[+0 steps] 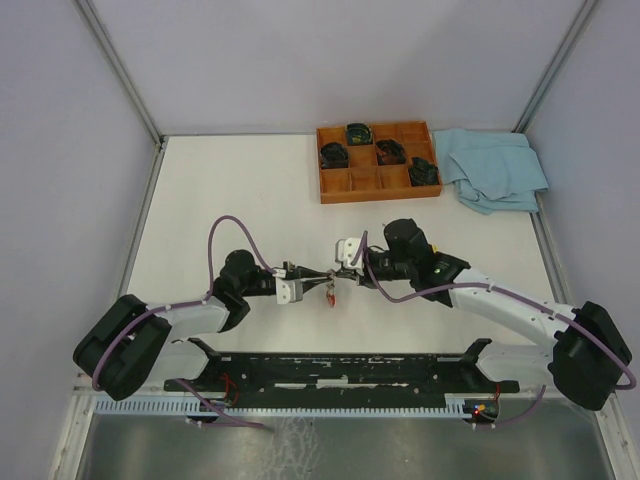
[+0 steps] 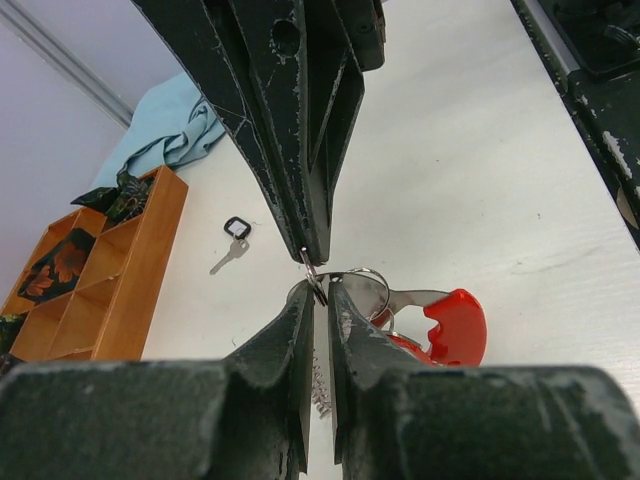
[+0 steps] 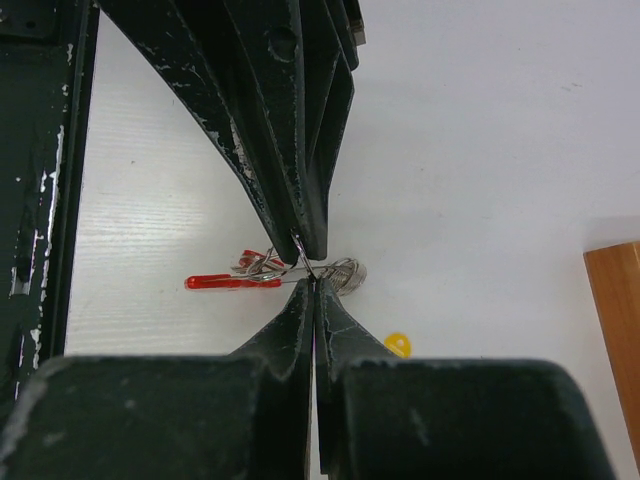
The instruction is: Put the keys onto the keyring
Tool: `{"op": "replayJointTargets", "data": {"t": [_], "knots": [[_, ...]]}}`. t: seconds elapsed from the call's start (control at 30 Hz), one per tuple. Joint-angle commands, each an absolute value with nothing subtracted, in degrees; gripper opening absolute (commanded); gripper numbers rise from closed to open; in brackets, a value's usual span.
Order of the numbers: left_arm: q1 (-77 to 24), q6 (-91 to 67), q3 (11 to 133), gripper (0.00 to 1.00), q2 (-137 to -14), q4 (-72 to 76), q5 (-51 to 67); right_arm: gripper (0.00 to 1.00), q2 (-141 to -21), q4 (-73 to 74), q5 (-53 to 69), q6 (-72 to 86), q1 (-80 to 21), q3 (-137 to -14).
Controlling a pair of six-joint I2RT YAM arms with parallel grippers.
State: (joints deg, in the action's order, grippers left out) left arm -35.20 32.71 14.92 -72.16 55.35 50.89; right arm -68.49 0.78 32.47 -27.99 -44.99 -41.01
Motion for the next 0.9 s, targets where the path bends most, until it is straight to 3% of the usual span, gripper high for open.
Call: {"op": "replayJointTargets", "data": {"t": [0.0,0.33,0.53,0.63,0.87], "knots": [[-35.7,34.2,16.7,0.16,-71.0,55.6,49.1,0.01,-68.1,4.6,30.0,-30.5,-46.3,-45.2],[-36.3,32.9,16.8,0.16,-71.0,56.9,49.1,0.01,-69.2,8.8,26.3,-32.3,-48.7,-48.0],[-36.3,32.5,16.7,0.04,-71.2,57.3,49.1,0.01,-69.6,9.3,25.6,-32.0,-49.1,-48.6],[-36.4,32.5,16.7,0.03,-71.1,57.2,49.0,0.01,-68.7,8.7,24.4,-31.3,-49.1,-47.9],[-36.4,32.5,17.5,0.03,-70.1,54.1,48.0,0.21,-66.5,5.0,26.1,-32.6,-49.1,-45.2]]}}
